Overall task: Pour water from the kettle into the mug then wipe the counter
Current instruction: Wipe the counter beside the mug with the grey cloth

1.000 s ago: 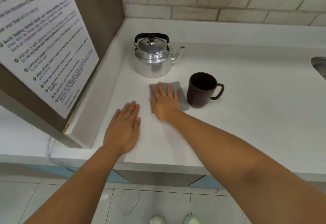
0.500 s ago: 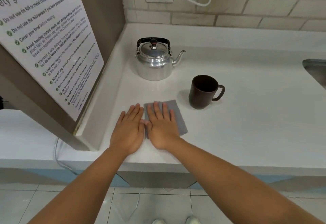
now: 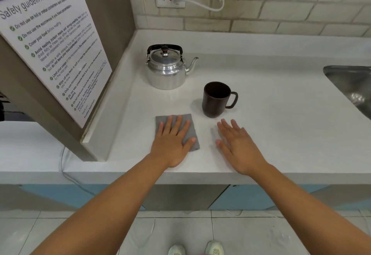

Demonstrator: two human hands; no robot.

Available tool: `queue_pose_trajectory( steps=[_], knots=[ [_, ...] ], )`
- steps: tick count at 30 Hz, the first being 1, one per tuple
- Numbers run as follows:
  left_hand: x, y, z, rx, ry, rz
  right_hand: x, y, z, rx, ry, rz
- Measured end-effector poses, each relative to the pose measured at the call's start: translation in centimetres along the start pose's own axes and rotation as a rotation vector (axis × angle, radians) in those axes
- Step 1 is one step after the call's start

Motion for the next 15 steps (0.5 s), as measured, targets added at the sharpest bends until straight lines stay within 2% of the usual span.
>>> queue_pose_trajectory(
  steps=[6,15],
  knots=[
    [0.3,1.2,-2.1,0.077,-0.005,0.039,2.7,-2.4,-1.8,-0.005,0.142,-0.042],
    [-1.6,1.2,-3.1,0.067,0.036,0.01,2.5,-2.8,-1.9,-0.02,0.143,-0.043]
  ],
)
Point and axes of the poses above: each hand's wrist, its own z-axis towards the middle knuckle, its own x-axis out of the palm, y = z × x, the point moved 8 cm from there along z, towards the middle knuckle, and after that the axes turned 8 degrees about -z, right-handed, at the moved point
